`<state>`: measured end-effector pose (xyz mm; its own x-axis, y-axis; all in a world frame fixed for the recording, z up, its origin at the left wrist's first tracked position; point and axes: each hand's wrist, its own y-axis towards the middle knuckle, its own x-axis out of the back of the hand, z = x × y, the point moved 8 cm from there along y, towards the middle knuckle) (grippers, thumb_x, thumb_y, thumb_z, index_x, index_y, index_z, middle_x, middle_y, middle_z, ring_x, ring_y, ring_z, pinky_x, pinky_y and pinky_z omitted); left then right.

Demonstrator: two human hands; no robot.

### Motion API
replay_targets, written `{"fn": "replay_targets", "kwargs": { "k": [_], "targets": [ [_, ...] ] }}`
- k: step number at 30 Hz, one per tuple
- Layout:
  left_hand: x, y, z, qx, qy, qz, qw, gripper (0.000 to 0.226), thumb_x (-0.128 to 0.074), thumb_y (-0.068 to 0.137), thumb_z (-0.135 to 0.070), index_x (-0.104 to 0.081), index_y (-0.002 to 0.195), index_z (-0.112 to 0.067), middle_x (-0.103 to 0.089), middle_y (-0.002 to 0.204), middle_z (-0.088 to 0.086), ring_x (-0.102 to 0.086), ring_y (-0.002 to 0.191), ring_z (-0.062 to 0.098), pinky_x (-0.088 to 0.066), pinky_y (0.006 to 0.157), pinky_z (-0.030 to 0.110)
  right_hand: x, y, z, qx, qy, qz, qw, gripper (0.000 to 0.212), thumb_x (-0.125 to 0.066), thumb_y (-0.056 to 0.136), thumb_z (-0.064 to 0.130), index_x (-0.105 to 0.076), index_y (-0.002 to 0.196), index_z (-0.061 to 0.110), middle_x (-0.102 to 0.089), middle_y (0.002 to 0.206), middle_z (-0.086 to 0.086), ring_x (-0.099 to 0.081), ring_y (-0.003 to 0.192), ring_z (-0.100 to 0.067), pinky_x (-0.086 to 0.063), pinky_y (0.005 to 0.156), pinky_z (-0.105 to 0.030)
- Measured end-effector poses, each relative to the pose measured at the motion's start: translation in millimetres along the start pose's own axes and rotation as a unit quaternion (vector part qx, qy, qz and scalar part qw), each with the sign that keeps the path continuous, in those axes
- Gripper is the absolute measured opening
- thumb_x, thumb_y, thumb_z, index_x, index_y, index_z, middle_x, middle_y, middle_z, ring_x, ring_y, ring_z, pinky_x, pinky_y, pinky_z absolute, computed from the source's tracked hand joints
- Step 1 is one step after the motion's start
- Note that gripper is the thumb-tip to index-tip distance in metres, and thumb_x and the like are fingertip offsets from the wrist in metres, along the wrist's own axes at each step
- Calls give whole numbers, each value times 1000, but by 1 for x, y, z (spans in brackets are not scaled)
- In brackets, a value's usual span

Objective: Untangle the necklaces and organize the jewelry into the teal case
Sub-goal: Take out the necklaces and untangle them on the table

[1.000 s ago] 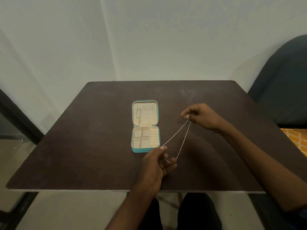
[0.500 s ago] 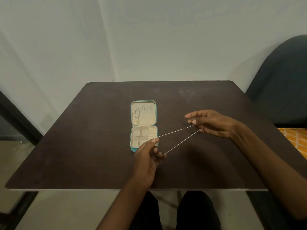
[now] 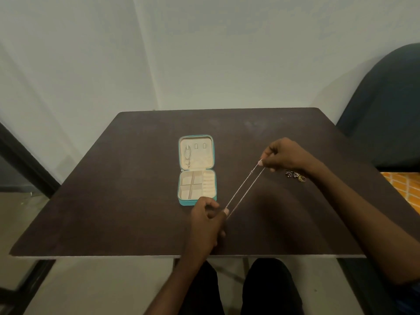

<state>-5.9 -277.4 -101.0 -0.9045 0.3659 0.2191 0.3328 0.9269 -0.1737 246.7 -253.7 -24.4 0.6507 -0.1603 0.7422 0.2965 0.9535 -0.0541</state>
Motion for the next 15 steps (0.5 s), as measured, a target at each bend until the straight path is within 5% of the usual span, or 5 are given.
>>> {"fn": "replay_targets", "kwargs": {
  "k": [6,12,15],
  "targets": [
    [-26,3,9,24,72,56,996,7,-57,91,-17,-53,87,-20,-69,68,2,-53,41,5,-45,42,18,-26,19,-3,-24,-88,24,996,16,-78,74,14,-65,65,8,-65,59,-7,-59,46,-10,-53,49,-24],
    [-36,4,-2,-11,60,20,998,9,-60,89,-20,-57,84,-27,-65,78,-8,-61,72,2,-46,62,12,-40,38,-7,-19,-146,-30,989,11,-74,75,11,-65,68,7,-68,74,-3,-61,73,-16,-42,65,-26],
    [-40,1,-2,-33,75,25,996,6,-61,89,-22,-60,88,-28,-64,78,-11,-61,72,1,-47,61,11,-45,43,-10,-17,-142,-36,989,8,-71,78,9,-67,74,3,-71,79,-5,-65,78,-19,-48,67,-29]
  ]
}}
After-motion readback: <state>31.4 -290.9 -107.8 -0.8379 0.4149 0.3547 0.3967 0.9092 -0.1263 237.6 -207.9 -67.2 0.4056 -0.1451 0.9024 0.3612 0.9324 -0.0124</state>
